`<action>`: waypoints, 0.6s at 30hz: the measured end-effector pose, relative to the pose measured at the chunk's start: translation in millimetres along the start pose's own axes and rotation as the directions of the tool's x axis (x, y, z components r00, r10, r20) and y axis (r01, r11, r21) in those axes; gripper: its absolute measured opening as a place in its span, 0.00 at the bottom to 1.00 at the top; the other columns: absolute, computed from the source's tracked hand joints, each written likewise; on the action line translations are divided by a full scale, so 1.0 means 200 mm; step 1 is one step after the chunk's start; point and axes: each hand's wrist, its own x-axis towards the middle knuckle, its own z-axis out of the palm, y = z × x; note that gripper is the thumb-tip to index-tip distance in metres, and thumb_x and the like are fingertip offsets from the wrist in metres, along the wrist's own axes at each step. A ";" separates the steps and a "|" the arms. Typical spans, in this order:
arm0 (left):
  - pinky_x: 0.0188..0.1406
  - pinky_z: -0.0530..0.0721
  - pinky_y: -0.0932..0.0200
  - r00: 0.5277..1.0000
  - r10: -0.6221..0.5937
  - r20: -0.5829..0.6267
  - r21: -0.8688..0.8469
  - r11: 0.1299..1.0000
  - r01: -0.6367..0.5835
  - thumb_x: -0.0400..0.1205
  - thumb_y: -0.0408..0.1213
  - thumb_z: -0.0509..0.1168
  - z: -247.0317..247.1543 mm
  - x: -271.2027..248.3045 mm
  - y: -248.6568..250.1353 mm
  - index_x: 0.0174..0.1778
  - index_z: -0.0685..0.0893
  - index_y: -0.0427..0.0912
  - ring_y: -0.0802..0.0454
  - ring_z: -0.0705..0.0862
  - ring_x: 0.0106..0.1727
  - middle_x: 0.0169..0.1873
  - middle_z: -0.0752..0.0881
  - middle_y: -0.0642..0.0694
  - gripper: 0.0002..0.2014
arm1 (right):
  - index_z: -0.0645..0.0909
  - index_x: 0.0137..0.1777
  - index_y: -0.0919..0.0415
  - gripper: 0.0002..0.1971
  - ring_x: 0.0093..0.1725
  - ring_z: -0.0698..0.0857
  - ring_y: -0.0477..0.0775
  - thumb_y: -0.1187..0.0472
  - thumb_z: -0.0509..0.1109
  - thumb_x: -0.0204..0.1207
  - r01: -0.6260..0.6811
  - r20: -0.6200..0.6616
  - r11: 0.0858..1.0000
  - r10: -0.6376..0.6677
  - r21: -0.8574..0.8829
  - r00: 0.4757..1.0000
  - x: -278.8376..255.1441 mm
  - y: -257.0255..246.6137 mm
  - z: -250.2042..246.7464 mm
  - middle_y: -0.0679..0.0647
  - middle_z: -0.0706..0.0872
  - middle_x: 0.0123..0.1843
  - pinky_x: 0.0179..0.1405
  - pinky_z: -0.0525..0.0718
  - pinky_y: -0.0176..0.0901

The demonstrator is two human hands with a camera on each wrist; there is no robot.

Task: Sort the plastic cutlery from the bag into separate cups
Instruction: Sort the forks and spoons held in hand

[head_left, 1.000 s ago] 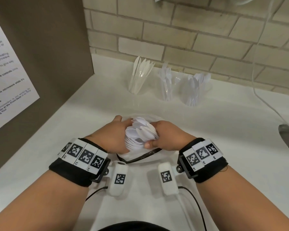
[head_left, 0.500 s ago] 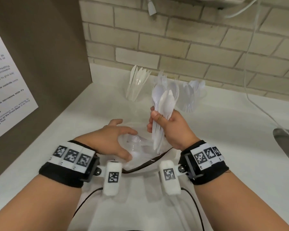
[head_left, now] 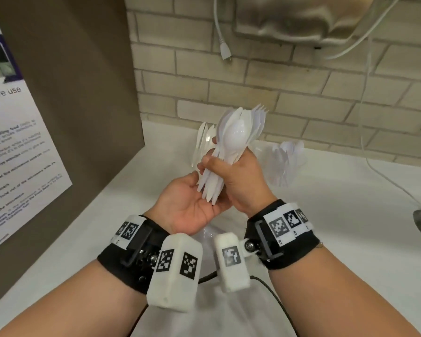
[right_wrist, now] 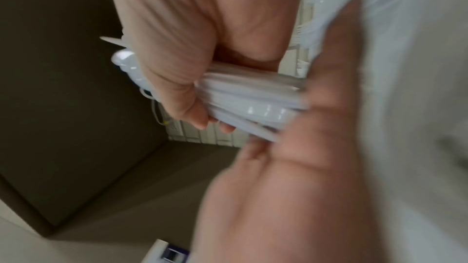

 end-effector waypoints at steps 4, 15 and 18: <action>0.78 0.66 0.43 1.000 -0.009 -0.017 -0.010 1.000 0.009 0.87 0.54 0.46 -0.05 0.01 -0.01 0.75 0.74 0.38 0.42 0.75 0.74 0.73 0.76 0.37 0.29 | 0.80 0.49 0.63 0.10 0.42 0.86 0.62 0.72 0.74 0.69 -0.081 -0.015 0.996 0.081 -0.022 0.997 -0.03 0.09 0.01 0.60 0.84 0.38 0.47 0.87 0.59; 0.66 0.81 0.50 0.625 0.689 0.367 0.763 0.161 -0.626 0.62 0.45 0.80 0.09 -0.04 0.10 0.70 0.71 0.64 0.55 0.80 0.67 0.64 0.80 0.50 0.40 | 0.74 0.63 0.66 0.15 0.32 0.88 0.46 0.68 0.66 0.76 0.002 0.223 0.800 0.165 -0.600 0.961 -0.07 0.15 0.03 0.54 0.86 0.39 0.36 0.86 0.42; 0.55 0.86 0.48 0.548 0.777 0.311 0.776 0.126 -0.618 0.65 0.36 0.78 0.10 -0.01 0.09 0.49 0.83 0.52 0.52 0.86 0.49 0.47 0.86 0.50 0.19 | 0.71 0.60 0.58 0.16 0.39 0.88 0.57 0.68 0.68 0.74 0.012 0.199 0.792 0.138 -0.610 0.970 -0.08 0.14 0.05 0.60 0.86 0.46 0.42 0.89 0.50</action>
